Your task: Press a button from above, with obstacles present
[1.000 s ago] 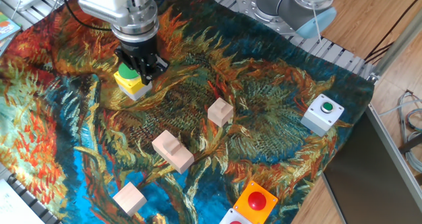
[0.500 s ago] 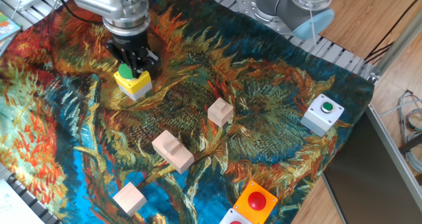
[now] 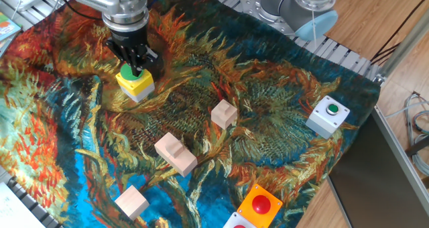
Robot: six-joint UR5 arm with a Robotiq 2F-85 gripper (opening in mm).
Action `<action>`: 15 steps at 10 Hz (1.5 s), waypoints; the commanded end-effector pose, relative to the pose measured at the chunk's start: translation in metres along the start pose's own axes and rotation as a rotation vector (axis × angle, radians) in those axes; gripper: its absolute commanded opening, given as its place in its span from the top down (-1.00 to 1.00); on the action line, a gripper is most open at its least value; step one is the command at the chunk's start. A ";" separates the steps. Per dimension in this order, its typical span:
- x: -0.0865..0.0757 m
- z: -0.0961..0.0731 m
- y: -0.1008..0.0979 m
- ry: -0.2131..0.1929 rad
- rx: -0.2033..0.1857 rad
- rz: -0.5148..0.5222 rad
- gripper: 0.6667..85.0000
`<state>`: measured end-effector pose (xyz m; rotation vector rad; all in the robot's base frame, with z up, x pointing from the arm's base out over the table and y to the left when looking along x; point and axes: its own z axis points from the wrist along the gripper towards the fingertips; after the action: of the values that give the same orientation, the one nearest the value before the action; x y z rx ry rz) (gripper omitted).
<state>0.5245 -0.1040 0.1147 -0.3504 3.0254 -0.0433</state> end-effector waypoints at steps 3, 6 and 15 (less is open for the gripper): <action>0.017 0.007 -0.026 0.000 -0.004 0.014 0.83; 0.015 0.007 -0.024 -0.012 -0.014 0.010 0.80; 0.018 0.027 -0.029 -0.018 -0.022 0.008 0.80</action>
<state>0.5149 -0.1390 0.0903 -0.3488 3.0199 -0.0310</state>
